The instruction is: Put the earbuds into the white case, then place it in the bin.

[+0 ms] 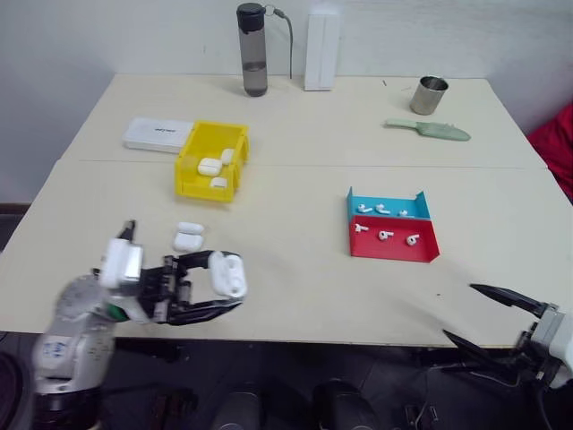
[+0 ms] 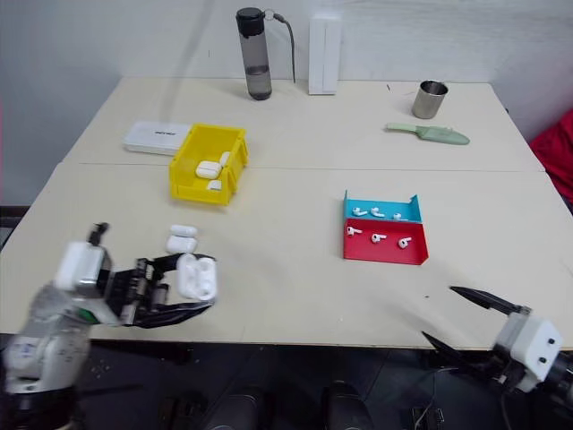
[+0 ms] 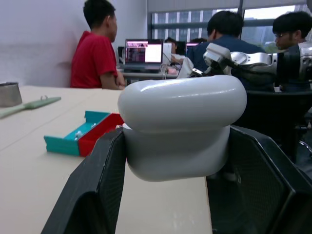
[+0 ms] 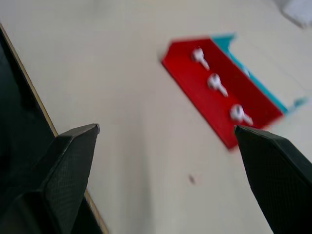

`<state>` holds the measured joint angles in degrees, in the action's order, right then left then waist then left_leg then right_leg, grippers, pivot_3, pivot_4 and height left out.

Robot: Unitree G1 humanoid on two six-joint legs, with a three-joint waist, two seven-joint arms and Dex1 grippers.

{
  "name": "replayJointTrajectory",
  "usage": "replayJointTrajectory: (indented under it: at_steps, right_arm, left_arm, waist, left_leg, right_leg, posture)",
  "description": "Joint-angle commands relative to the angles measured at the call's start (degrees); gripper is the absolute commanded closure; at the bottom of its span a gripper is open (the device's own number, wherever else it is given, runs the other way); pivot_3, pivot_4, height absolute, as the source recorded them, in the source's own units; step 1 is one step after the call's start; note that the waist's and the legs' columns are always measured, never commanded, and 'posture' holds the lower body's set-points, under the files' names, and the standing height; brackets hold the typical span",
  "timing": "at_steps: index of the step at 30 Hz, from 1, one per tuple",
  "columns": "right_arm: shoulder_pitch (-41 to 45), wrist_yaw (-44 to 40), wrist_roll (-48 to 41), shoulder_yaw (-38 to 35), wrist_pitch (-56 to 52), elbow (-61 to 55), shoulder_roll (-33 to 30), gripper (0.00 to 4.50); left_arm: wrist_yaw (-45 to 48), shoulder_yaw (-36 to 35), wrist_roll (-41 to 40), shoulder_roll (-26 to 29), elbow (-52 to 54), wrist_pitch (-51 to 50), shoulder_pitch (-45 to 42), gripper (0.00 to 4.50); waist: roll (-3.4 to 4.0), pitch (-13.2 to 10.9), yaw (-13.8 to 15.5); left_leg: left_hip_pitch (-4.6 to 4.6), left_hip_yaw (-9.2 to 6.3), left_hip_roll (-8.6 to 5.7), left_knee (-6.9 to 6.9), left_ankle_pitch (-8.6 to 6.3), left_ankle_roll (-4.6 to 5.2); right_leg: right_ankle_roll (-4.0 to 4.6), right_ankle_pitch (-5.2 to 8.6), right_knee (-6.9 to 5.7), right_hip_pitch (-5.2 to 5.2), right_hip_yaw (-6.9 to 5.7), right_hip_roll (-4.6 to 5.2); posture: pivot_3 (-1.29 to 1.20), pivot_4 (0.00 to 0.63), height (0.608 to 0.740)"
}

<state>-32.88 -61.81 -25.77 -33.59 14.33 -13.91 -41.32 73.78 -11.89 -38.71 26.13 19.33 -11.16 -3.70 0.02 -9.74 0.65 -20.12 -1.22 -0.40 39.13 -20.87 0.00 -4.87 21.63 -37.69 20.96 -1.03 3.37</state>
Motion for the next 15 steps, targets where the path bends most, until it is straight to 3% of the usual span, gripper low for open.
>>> replayJointTrajectory:
  at_steps: [1,5,8,11,15]
  right_arm:
    - [-2.7,0.7,3.0,-3.2,-1.6,3.2,-1.4,0.0]
    - [-0.1,2.2,1.2,-3.4,-6.9,2.3,-3.4,0.0]
    - [4.7,-0.2,-3.9,-0.8,-15.9,-2.6,-8.8,0.0]
    - [14.6,2.1,-6.5,3.2,-27.2,-4.9,-15.9,0.0]
    - [28.5,1.6,-6.4,13.7,-38.8,-7.4,-25.2,0.0]
  left_arm:
    - [0.1,4.5,5.2,-3.9,-2.9,10.3,-0.3,1.69]
    - [1.9,7.9,8.4,-5.3,-7.6,17.1,-0.9,1.69]
    - [2.8,9.4,7.7,-4.6,-8.1,17.7,-0.7,1.69]
    - [2.4,10.3,7.2,-4.3,-7.8,17.9,-0.5,1.69]
    - [1.1,11.1,7.3,-4.3,-7.8,17.9,-1.0,1.69]
  waist:
    - [0.0,0.0,0.0]
    - [0.04,0.0,-0.9]
    - [0.14,0.0,-1.6]
    - [0.13,0.0,-2.0]
    - [0.15,-0.1,-1.8]
  left_leg:
    - [0.01,0.01,0.0,-0.01,0.0,0.0]
    - [0.32,0.1,0.06,-0.11,0.0,0.01]
    - [0.66,0.25,0.08,-0.23,0.0,0.01]
    - [0.71,0.23,0.09,-0.2,0.0,0.01]
    - [0.65,0.16,0.09,-0.2,-0.01,0.01]
  right_leg:
    - [0.0,0.0,0.05,-0.02,0.0,-0.01]
    - [0.0,0.01,0.22,-0.34,0.07,-0.08]
    - [0.01,0.01,0.26,-0.56,0.26,-0.1]
    - [0.01,0.01,0.27,-0.61,0.29,-0.1]
    - [0.0,0.01,0.25,-0.53,0.24,-0.09]
  posture:
    - [0.0,0.15,0.74]
    - [0.0,0.15,0.74]
    - [0.0,0.15,0.74]
    - [0.0,0.15,0.74]
    - [0.0,0.15,0.74]
